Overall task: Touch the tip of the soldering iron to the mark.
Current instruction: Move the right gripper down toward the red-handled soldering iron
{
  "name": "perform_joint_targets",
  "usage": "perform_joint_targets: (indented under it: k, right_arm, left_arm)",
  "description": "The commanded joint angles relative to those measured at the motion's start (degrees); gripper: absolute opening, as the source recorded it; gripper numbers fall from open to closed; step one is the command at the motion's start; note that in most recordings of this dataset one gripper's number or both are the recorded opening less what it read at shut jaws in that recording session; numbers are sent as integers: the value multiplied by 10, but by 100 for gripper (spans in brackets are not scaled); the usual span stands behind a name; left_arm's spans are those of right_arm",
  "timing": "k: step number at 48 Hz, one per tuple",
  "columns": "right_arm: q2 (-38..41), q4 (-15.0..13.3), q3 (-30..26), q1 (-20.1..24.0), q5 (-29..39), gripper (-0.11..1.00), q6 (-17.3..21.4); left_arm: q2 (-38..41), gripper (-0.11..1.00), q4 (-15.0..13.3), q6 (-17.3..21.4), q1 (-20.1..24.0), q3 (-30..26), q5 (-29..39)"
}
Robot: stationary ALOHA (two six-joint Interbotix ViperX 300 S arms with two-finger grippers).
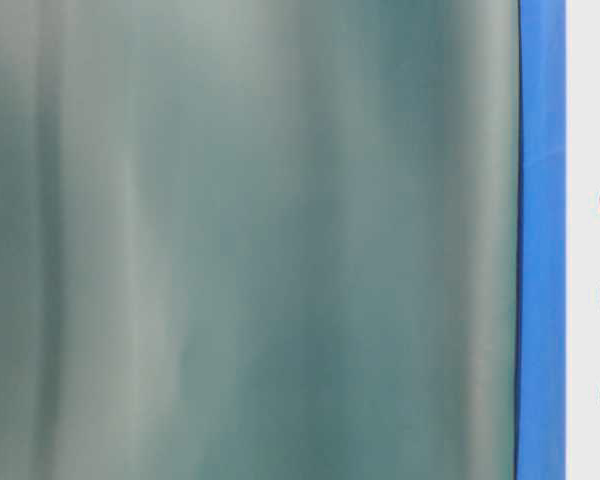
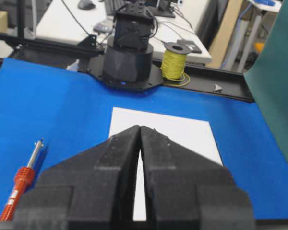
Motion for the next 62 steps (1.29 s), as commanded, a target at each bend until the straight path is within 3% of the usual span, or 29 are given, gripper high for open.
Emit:
perform_joint_targets:
  k: [1,7,24,33,39,52,62]
  right_arm:
    - [9,1,-17,0,-2,0,4]
    - [11,1,-25,0,14,-6,4]
    - [23,3,-38,8,25,-6,28]
    - [67,3,-48,36,7,-4,40]
    - [107,4,-62,55,-5,9,45]
    - [245,23,-98,91,-47,84,91]
    - [359,42,-150,113,-62,85,91]
  left_arm:
    - [3,0,1,4,-1,-9,-1]
    - [3,0,0,3,-1,-9,-2]
    - [2,0,1,4,-1,-7,-1]
    - [3,0,0,4,-1,-6,-2]
    - [2,0,0,4,-1,-6,-4]
    - [3,0,1,4,-1,-3,-5]
    - [3,0,1,4,-1,0,-10]
